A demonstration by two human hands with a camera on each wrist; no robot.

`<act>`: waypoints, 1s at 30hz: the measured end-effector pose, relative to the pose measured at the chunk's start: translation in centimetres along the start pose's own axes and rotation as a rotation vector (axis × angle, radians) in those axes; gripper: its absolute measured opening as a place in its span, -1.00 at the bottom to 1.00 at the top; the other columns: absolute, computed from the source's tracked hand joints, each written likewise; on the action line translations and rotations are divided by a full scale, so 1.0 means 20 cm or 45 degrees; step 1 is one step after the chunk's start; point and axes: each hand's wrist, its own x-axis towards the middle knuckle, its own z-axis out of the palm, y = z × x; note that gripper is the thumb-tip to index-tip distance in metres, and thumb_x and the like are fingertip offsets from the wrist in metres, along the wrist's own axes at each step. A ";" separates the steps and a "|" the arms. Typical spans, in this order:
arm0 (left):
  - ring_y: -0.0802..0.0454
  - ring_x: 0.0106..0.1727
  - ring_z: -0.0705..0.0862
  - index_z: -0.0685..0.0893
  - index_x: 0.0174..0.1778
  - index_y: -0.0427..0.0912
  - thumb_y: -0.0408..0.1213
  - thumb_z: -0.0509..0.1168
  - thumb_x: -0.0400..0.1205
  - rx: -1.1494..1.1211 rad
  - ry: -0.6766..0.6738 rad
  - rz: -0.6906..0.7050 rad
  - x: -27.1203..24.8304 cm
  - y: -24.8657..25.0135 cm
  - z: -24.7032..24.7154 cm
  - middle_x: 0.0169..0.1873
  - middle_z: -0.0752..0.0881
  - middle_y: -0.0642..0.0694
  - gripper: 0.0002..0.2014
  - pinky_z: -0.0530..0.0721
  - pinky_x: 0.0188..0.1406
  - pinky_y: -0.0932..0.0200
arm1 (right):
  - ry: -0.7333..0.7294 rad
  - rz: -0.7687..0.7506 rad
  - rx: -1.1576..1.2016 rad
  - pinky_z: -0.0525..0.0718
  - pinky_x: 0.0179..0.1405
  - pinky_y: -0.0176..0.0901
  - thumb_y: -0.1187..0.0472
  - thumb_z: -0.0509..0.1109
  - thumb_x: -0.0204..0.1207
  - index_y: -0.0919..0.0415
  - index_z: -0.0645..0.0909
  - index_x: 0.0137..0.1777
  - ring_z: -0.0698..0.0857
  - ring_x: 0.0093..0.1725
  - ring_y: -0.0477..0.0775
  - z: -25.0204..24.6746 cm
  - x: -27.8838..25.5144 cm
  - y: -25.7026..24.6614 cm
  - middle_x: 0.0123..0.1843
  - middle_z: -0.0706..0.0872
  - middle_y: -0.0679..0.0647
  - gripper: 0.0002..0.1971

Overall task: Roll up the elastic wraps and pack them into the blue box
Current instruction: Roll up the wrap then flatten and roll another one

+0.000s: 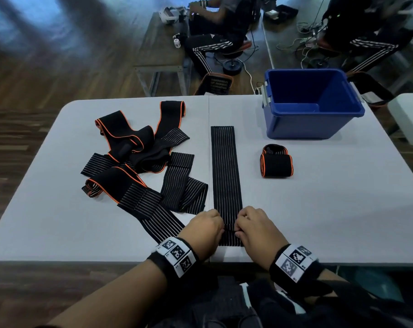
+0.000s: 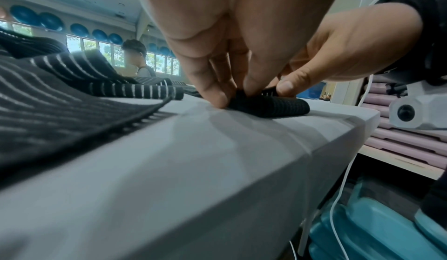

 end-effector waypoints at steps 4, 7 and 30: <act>-0.04 0.07 0.65 0.74 -0.05 -0.17 -0.24 0.27 0.69 -0.021 0.002 -0.018 0.01 -0.01 0.00 0.03 0.68 -0.08 -0.85 0.65 0.16 0.02 | -0.067 0.045 0.063 0.60 0.03 -0.09 0.21 0.26 0.67 0.12 0.61 0.01 0.59 0.00 0.06 -0.02 0.04 -0.02 0.07 0.56 0.01 -0.90; -0.03 0.02 0.64 0.72 -0.08 -0.14 -0.25 0.29 0.67 -0.018 -0.007 -0.033 0.02 -0.01 -0.01 -0.01 0.67 -0.07 -0.88 0.66 0.12 0.00 | -0.065 0.087 0.095 0.59 -0.04 -0.13 0.23 0.27 0.66 0.12 0.59 -0.01 0.62 -0.07 0.07 -0.02 0.05 -0.02 0.04 0.56 0.00 -0.93; 0.25 0.05 0.69 0.61 0.35 0.11 -0.09 0.39 0.62 -0.345 0.099 -0.171 -0.17 -0.02 0.00 0.06 0.75 0.13 -0.64 0.62 0.15 0.33 | -0.032 0.220 0.355 0.62 0.17 -0.21 0.11 0.33 0.63 -0.02 0.58 0.36 0.68 0.08 -0.09 -0.03 -0.10 0.03 0.10 0.72 -0.08 -0.69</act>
